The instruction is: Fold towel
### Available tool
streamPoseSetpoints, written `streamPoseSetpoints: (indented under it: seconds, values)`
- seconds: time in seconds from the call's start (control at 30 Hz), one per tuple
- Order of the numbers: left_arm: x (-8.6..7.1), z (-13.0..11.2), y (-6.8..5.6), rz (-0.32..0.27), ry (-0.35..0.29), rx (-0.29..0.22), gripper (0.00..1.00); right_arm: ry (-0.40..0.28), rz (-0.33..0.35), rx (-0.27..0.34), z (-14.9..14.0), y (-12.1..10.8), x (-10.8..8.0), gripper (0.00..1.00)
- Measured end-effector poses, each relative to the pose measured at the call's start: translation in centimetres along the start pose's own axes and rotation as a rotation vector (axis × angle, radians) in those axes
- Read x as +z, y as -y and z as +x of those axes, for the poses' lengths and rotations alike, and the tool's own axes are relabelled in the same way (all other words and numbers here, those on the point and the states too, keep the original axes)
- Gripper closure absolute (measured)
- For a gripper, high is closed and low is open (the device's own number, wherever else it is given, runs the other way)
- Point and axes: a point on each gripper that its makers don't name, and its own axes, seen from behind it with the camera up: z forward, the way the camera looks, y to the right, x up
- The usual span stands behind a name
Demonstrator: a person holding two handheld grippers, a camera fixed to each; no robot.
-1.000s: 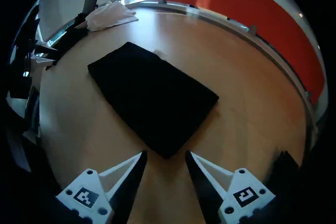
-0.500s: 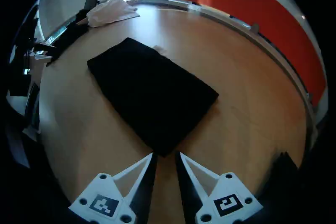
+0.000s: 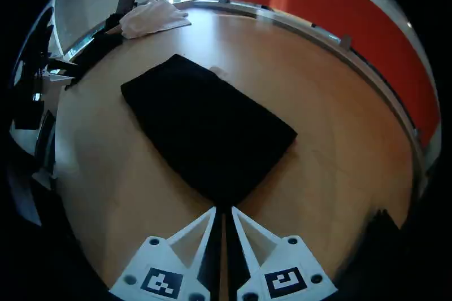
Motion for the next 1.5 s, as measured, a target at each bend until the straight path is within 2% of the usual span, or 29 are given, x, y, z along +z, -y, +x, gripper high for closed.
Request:
streamPoseSetpoints:
  seconds: [0.4, 0.9, 1.2, 1.5]
  values:
    - [-0.4, 0.5, 0.3, 0.003, -0.009, -0.009, 0.0, -0.061, -0.028, 0.005, 2.7, -0.9, -1.9, 0.97]
    - [-1.1, 1.4, 0.2, -0.003, -0.024, -0.018, 0.0, -0.139, -0.076, -0.048, 6.1, -2.6, -5.8, 0.97]
    - [-1.3, 1.6, -0.1, -0.008, -0.026, -0.022, 0.0, -0.174, -0.072, -0.082, 8.5, -2.3, -6.0, 0.97]
    - [-2.2, 1.9, 0.1, -0.003, -0.037, -0.036, 0.0, -0.233, -0.037, -0.153, 13.2, -0.5, -6.1, 0.97]
